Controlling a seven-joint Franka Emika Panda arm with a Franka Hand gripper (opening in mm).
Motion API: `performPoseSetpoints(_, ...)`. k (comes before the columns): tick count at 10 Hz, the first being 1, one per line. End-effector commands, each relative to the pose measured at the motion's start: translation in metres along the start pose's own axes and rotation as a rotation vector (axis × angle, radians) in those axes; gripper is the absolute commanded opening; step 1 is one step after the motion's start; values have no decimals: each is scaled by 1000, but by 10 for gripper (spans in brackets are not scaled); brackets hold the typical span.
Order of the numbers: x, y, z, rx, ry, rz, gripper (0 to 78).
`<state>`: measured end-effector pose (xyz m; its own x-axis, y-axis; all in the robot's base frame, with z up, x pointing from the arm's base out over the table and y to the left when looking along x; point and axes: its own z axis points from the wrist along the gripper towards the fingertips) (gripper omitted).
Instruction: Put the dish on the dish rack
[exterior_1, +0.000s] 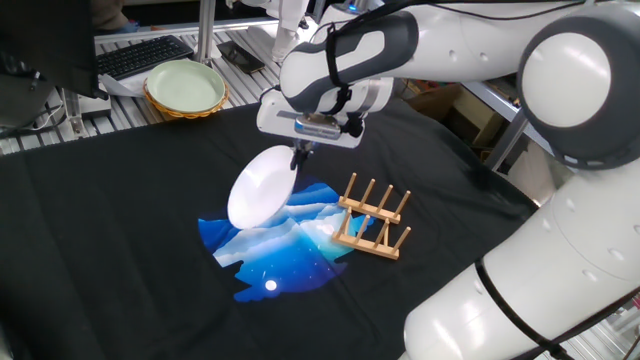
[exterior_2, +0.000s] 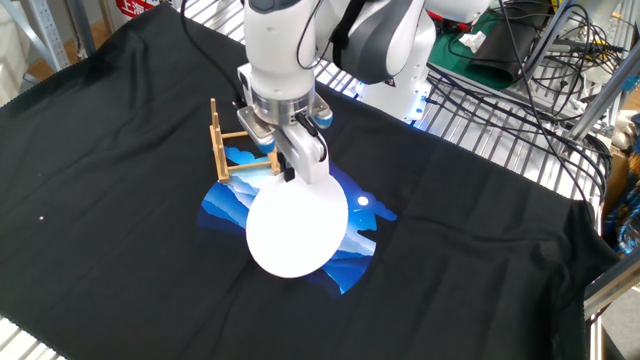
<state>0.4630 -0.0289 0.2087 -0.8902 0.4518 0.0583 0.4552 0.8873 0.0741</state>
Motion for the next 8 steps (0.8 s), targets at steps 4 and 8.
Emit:
performPoseSetpoints(4, -3, -15, -31, 106, -7, -64, 11)
performPoseSetpoints(8, -1, -26, -35, 208, -40, -95, 11)
